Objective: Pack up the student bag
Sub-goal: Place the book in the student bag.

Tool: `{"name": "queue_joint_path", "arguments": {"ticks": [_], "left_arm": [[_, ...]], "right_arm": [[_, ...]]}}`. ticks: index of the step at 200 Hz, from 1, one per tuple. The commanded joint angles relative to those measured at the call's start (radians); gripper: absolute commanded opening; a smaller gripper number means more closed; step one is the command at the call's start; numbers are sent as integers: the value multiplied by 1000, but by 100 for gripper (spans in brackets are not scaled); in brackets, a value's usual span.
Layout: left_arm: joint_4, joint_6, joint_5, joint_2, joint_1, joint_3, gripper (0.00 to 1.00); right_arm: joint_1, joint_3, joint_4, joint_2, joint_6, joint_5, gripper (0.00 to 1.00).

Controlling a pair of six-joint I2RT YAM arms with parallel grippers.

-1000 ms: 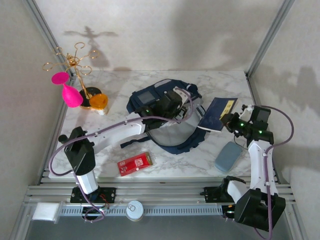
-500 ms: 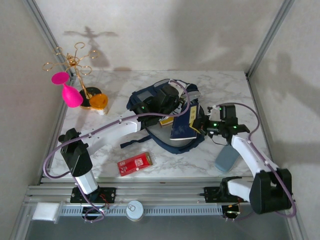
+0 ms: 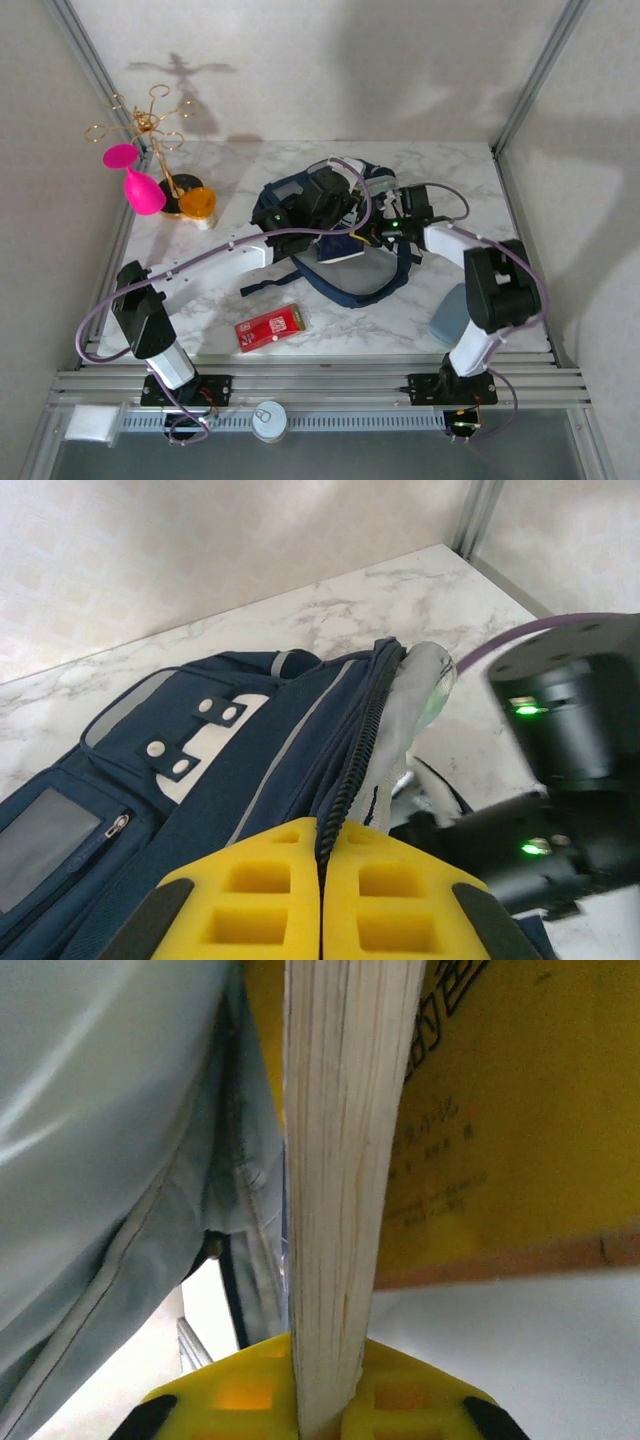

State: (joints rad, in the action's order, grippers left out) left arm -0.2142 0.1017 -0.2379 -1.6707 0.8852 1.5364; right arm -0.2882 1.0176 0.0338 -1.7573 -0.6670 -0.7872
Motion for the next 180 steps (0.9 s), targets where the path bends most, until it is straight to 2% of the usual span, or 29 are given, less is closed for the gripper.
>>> {"name": "queue_joint_path", "arguments": {"ticks": [1, 15, 27, 37, 55, 72, 89, 126, 148, 180], "left_arm": [[118, 16, -61, 75, -14, 8, 0], [112, 22, -66, 75, -15, 9, 0], [113, 23, -63, 81, -17, 0, 0], [120, 22, -63, 86, -16, -12, 0], [123, 20, -59, 89, -19, -27, 0], [119, 22, -57, 85, -19, -30, 0], [124, 26, -45, 88, -19, -39, 0], [128, 31, -52, 90, -19, -50, 0], [118, 30, -58, 91, -19, -47, 0], [104, 32, -57, 105, -18, -55, 0]], "right_arm": [[2, 101, 60, -77, 102, 32, 19], [14, 113, 115, -81, 137, 119, 28], [27, 85, 128, -44, 141, 160, 41], [33, 59, 156, 1, 149, 216, 47], [30, -12, 202, 116, 152, 355, 52], [9, -112, 188, 227, 126, 405, 54], [-49, -171, 193, 281, 95, 434, 49], [-200, -237, 84, 249, 5, 439, 22], [-204, -192, 61, 180, 9, 494, 8], [-165, -89, 16, 96, 23, 589, 0]]}}
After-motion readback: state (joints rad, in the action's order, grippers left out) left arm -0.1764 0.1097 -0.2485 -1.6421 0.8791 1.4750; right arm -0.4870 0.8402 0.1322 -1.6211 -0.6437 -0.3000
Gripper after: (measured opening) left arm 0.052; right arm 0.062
